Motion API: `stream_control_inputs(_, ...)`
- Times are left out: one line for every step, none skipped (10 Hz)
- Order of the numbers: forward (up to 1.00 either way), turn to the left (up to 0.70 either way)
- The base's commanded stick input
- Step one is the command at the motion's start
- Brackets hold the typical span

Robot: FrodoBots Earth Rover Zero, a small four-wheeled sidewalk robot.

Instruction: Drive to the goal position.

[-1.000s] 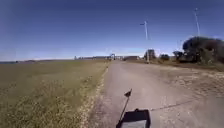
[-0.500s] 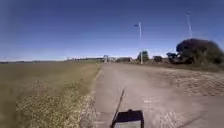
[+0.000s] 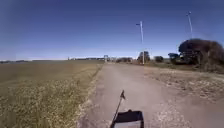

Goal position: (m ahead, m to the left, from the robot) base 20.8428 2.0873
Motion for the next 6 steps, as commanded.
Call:
stream_control_inputs(1.0,0.0)
stream_control_inputs(1.0,0.0)
stream_control_inputs(1.0,0.0)
stream_control_inputs(1.0,0.0)
stream_control_inputs(1.0,0.0)
stream_control_inputs(1.0,0.0)
